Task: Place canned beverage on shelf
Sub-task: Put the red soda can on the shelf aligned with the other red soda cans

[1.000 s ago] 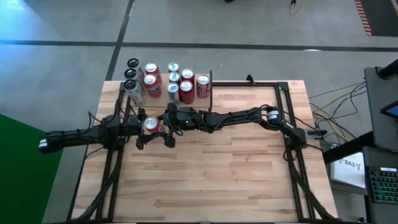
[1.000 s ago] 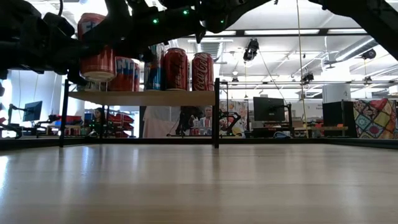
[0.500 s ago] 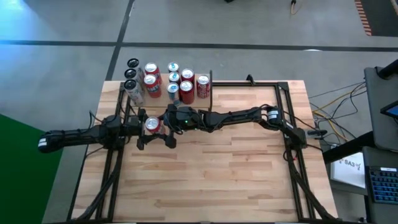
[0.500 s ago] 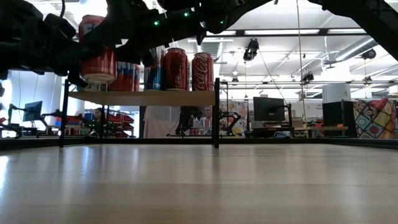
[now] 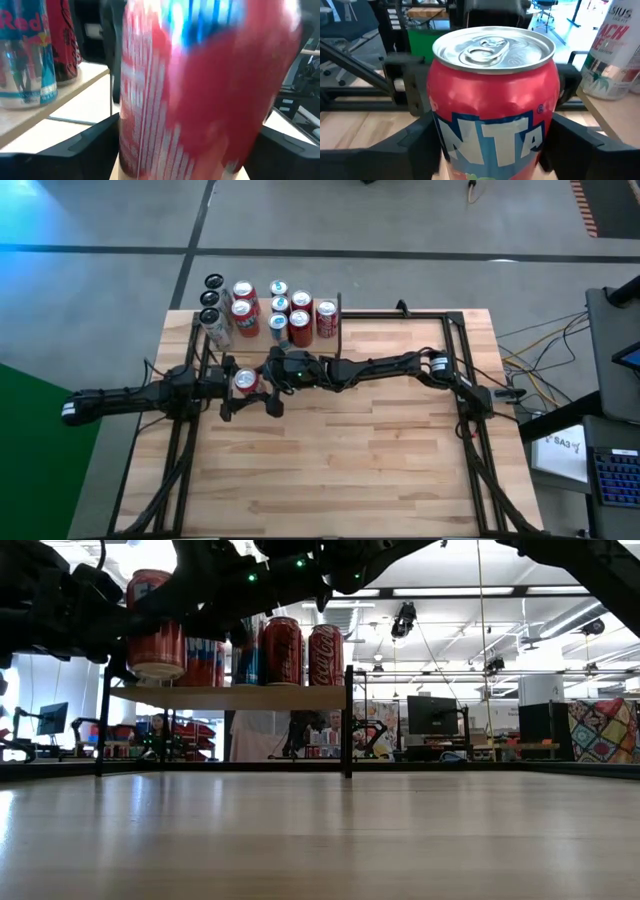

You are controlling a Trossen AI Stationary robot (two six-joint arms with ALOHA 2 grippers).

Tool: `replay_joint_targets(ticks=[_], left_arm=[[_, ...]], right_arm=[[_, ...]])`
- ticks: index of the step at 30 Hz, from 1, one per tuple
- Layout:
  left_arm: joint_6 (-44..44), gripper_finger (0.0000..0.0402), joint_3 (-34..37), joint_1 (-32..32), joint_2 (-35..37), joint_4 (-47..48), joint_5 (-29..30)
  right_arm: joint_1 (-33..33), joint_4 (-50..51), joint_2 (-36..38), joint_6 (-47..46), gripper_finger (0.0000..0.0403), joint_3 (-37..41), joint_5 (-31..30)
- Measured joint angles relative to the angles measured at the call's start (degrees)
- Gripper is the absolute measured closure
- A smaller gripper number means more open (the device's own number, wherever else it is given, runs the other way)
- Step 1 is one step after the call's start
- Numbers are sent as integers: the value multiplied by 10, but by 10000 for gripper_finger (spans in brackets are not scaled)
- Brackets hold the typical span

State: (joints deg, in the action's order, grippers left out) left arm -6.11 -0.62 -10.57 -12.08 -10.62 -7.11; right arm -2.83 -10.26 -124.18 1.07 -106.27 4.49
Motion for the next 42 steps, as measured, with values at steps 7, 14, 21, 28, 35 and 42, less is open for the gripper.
replay_joint_targets(ticks=[7, 14, 21, 28, 35, 42], left_arm=[[-3, 58, 0, 0, 1, 2, 1], [-5, 58, -3, 0, 5, 1, 3], [-5, 57, -5, 0, 21, 3, 5], [-11, 57, -5, 0, 21, 12, 6], [-11, 57, -5, 0, 21, 14, 8], [-30, 57, -6, -1, 24, 32, 12]], right_arm=[[-3, 6, 2, -11, 129, 1, 4], [-4, 31, 24, 3, 129, 2, 4], [-6, 50, 36, 5, 129, 3, 2], [-11, 88, 58, 8, 129, 4, 0], [-17, 99, 75, 5, 129, 4, 1], [-29, 78, 75, -14, 129, 5, 4]])
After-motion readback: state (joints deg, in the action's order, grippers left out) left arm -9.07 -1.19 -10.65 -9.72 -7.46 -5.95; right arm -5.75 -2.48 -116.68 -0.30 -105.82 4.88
